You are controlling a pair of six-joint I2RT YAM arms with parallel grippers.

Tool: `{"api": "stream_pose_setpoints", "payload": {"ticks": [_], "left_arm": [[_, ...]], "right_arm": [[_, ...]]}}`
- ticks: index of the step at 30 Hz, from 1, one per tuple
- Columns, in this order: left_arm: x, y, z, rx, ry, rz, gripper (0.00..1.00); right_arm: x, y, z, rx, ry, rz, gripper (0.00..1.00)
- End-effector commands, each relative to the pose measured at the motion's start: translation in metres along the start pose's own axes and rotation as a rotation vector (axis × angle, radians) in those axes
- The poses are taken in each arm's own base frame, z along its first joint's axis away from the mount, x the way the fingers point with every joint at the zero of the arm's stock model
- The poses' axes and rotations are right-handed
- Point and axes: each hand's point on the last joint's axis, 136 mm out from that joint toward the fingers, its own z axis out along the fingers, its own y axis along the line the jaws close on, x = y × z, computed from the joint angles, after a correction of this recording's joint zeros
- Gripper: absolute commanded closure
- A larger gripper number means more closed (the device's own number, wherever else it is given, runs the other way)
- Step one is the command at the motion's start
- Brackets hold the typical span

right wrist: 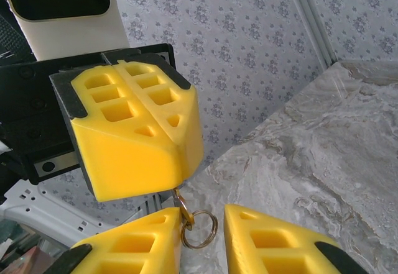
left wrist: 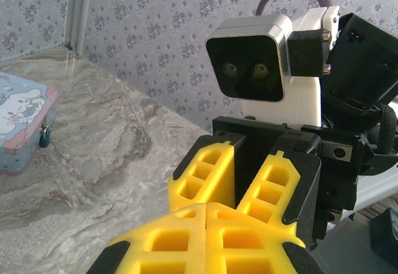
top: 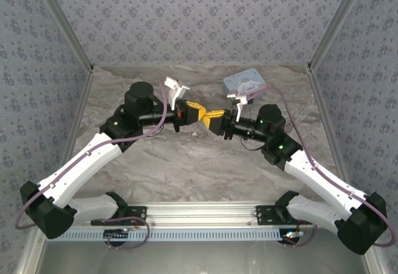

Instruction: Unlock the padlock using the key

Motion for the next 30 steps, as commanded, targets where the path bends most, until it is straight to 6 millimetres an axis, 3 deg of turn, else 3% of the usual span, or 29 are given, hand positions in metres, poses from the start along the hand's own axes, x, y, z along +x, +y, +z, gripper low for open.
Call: {"api": "stream_pose_setpoints", "payload": {"ticks": [1, 13, 16, 18, 19, 22, 26, 30], "left_arm": [[-0.014, -0.006, -0.001, 0.017, -0.039, 0.032, 1.00], [-0.015, -0.003, -0.002, 0.000, -0.044, 0.039, 0.98], [-0.018, 0.000, -0.002, -0.018, -0.053, 0.039, 0.89], [-0.021, 0.005, -0.003, -0.040, -0.067, 0.033, 0.67], [-0.022, 0.008, -0.003, -0.056, -0.073, 0.028, 0.61], [-0.026, 0.034, -0.005, -0.154, -0.099, -0.031, 0.39], [-0.026, 0.095, -0.012, -0.329, -0.144, -0.215, 0.17], [-0.016, 0.146, -0.009, -0.444, -0.177, -0.316, 0.06]], "right_arm": [[-0.012, 0.013, 0.002, -0.039, -0.022, -0.018, 0.76], [-0.006, 0.013, 0.001, -0.028, 0.002, -0.017, 0.98], [-0.003, 0.009, -0.002, 0.001, 0.006, -0.014, 1.00], [-0.002, 0.005, -0.006, 0.033, 0.005, -0.010, 1.00], [-0.001, 0.003, -0.008, 0.053, 0.006, -0.009, 1.00], [0.006, -0.006, -0.015, 0.122, 0.023, -0.005, 1.00], [0.013, -0.016, -0.027, 0.201, 0.033, 0.002, 1.00], [0.018, -0.025, -0.039, 0.274, 0.024, 0.010, 1.00]]}}
